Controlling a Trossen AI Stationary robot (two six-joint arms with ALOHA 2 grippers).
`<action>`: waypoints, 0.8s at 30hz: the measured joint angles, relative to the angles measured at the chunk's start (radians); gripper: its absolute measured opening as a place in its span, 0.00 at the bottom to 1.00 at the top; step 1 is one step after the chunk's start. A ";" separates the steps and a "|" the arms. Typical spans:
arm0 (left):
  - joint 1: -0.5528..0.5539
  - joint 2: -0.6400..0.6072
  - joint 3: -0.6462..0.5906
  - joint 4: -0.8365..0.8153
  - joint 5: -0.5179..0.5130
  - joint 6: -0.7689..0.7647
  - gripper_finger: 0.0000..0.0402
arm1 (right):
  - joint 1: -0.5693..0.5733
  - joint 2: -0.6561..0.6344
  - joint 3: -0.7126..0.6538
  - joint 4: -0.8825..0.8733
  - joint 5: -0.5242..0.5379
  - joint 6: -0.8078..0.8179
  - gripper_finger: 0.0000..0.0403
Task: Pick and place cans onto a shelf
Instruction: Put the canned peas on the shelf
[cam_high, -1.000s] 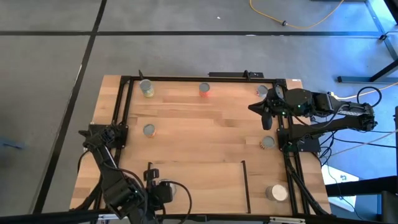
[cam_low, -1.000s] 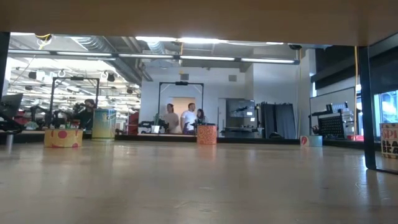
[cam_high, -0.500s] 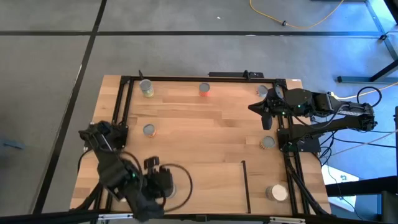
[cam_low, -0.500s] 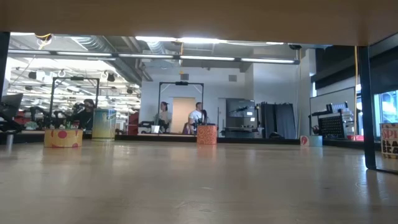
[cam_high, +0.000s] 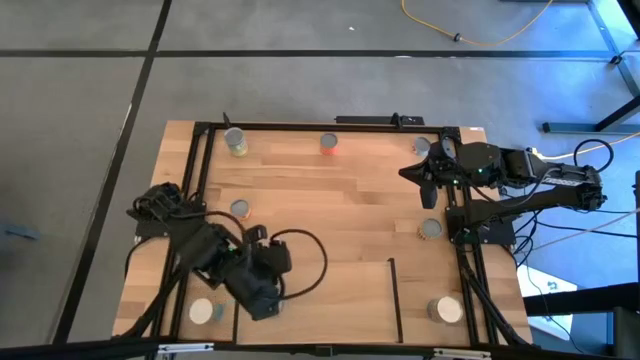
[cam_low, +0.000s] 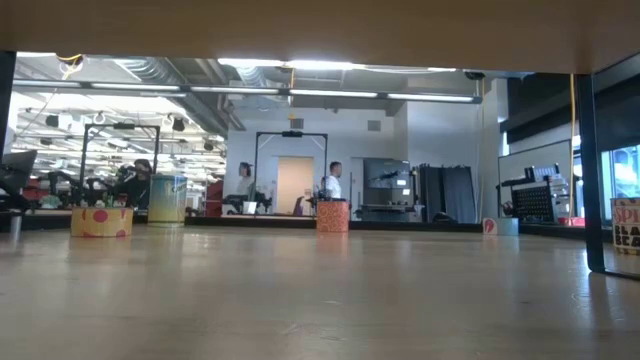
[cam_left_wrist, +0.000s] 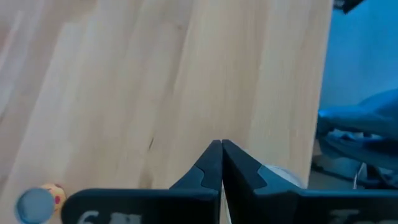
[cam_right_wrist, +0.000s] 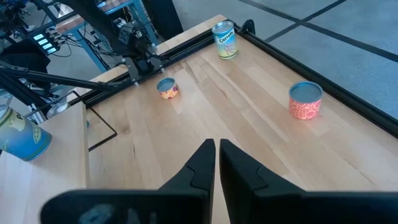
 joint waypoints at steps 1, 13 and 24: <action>0.009 0.000 -0.014 -0.003 0.021 0.000 0.00 | 0.000 0.000 0.000 0.000 0.000 0.000 0.07; 0.029 0.000 -0.150 -0.002 0.200 0.015 0.00 | 0.000 0.009 0.000 0.000 0.000 -0.002 0.07; 0.025 0.000 -0.152 -0.002 0.258 0.018 0.00 | 0.000 0.010 0.000 -0.001 0.000 -0.024 0.07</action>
